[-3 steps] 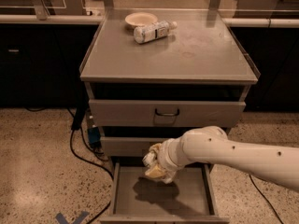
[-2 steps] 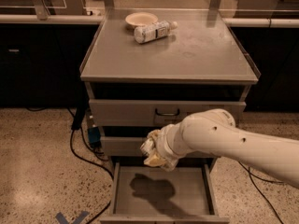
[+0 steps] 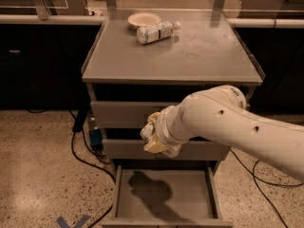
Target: Pick 7up can from bottom drawer and place on counter
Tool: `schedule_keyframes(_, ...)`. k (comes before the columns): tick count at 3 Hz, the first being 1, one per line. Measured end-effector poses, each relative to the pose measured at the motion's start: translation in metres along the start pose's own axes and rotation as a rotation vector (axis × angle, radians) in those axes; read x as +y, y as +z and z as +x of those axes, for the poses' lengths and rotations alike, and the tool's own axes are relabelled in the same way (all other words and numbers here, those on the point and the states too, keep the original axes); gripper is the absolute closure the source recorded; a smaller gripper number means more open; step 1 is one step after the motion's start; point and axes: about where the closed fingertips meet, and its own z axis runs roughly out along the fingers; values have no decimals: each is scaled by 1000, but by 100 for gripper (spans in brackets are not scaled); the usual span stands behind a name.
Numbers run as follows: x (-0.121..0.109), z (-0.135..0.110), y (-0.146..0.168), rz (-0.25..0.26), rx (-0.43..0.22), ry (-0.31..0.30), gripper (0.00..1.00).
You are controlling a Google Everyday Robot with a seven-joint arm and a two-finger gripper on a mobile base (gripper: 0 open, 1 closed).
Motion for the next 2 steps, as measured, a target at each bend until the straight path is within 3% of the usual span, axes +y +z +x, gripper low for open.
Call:
schedule_keyframes(1, -2, 7, 61, 1, 3, -5, 100)
schedule_keyframes(2, 35, 54, 162, -73, 26, 34, 100)
